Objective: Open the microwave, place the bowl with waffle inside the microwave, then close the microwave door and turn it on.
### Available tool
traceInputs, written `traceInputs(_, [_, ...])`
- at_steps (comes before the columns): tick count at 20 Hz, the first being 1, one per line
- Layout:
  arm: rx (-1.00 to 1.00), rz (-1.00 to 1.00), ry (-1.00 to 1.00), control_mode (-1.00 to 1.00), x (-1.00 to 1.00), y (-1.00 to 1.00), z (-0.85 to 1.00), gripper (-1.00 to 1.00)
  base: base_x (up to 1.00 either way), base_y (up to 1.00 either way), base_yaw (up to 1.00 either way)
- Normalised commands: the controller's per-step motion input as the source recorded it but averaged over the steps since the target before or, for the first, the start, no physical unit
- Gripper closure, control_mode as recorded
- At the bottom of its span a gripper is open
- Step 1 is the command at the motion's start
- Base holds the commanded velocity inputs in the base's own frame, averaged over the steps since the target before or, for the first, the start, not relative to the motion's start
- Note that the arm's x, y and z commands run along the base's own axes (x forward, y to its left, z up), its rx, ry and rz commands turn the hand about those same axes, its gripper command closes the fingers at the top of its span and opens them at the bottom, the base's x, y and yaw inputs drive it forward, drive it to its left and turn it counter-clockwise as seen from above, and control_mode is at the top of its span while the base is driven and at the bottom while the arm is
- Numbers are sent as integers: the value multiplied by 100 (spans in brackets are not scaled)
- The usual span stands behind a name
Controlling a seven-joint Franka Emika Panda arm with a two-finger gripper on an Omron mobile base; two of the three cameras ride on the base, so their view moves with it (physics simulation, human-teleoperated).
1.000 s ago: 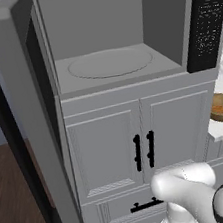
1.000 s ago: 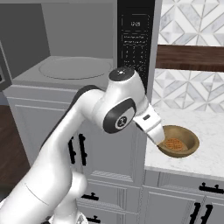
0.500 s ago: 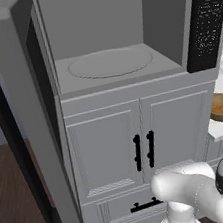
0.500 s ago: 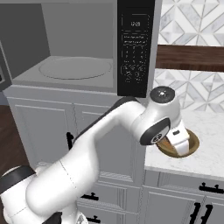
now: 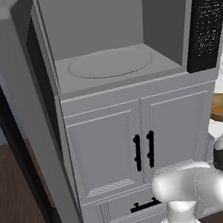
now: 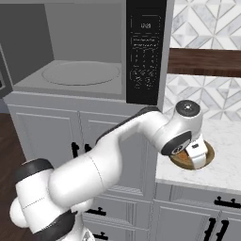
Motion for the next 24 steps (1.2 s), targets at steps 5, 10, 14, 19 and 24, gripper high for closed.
traceInputs(5, [2,0,1,-100,35,-15,-53,-100,0,0,0])
traceInputs(10, [11,0,0,-100,36,-67,-43,-100,0,0,0])
traceInputs(14, [15,0,0,-100,22,-77,-28,-100,0,0,0])
traceInputs(19, [10,0,-3,-100,15,-22,-16,-100,0,0,0])
traceInputs(24, [11,8,-3,-100,11,0,-17,-100,0,0,0])
